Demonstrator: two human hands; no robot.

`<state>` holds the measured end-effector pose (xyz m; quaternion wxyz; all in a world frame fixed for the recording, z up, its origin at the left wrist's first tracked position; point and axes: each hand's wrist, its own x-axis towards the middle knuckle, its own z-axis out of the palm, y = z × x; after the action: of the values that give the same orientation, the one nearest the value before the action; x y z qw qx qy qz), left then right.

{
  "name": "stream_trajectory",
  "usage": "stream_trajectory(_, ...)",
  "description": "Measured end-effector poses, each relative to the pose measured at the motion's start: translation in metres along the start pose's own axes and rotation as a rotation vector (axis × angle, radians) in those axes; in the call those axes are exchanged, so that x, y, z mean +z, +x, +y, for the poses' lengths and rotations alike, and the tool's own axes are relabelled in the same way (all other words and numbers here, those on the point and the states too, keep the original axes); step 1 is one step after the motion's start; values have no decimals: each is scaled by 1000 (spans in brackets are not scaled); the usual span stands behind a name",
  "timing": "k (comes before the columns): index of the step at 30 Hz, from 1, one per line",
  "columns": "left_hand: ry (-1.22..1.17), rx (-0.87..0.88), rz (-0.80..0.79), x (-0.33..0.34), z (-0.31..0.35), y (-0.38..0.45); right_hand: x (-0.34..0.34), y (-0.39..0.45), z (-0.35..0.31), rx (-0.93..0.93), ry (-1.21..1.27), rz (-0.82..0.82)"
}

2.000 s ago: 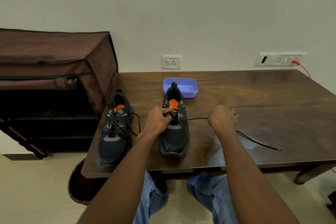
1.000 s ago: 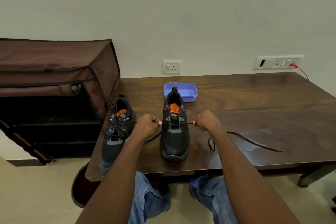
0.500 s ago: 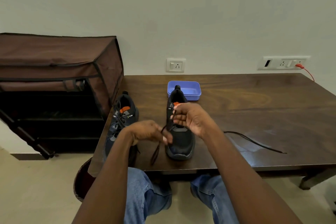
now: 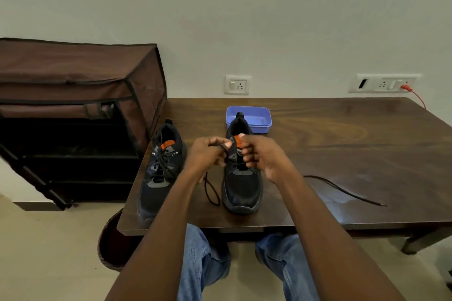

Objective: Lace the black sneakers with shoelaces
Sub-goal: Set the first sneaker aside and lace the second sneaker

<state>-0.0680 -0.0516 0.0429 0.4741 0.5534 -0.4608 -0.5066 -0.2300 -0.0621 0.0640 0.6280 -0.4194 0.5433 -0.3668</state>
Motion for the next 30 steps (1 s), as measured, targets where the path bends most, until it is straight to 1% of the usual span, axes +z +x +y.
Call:
stream_trajectory(1,90,15,96,0,-4,1,1,-2,2,8,-162,21)
stream_trajectory(2,201,28,205,-2,-7,3,2,-2,3,37,-274,6)
stream_trajectory(3,320,40,294,-4,-8,3,3,-4,3,86,-332,-26)
stream_trajectory(4,414,26,326,-8,-6,1,5,-3,3,144,-346,-64)
stream_trajectory(5,427,-26,267,-12,-4,0,8,-3,4,199,-324,-99)
stream_trajectory(6,377,-108,104,-15,1,-4,10,-2,5,242,-280,-122)
stream_trajectory(7,327,-188,-124,-17,5,-8,13,0,7,263,-217,-128)
stream_trajectory(9,305,-282,-582,-17,11,-19,18,2,10,221,-60,-114)
stream_trajectory(10,321,-319,-768,-17,12,-25,21,2,10,177,45,-116)
stream_trajectory(11,353,-349,-907,-18,10,-27,23,1,9,135,173,-123)
stream_trajectory(12,392,-373,-967,-20,9,-27,22,0,6,101,303,-129)
stream_trajectory(13,412,-374,-946,-24,6,-26,20,-1,3,74,414,-136)
stream_trajectory(14,407,-340,-848,-27,4,-22,17,-1,0,44,477,-143)
stream_trajectory(15,378,-279,-694,-30,2,-18,12,-3,-3,13,484,-158)
stream_trajectory(17,230,-108,-331,-35,1,-8,4,-5,-6,-44,397,-209)
stream_trajectory(18,136,-15,-235,-35,3,-6,1,-8,-7,-59,347,-244)
stream_trajectory(19,32,63,-230,-31,4,-5,-1,-10,-8,-65,312,-276)
stream_trajectory(20,-60,107,-284,-26,6,-5,-2,-10,-8,-72,293,-304)
stream_trajectory(22,-103,122,-377,-13,10,-8,-6,-8,-9,-117,302,-320)
stream_trajectory(23,-75,117,-372,-10,11,-10,-9,-6,-10,-150,331,-308)
stream_trajectory(24,-30,102,-330,-8,10,-9,-14,-4,-11,-183,368,-279)
stream_trajectory(25,-14,85,-252,-9,8,-8,-21,-2,-12,-210,404,-236)
stream_trajectory(28,1,33,86,-21,0,2,-47,3,-13,-253,486,-50)
stream_trajectory(30,21,-49,310,-32,-7,8,-64,6,-12,-233,465,98)
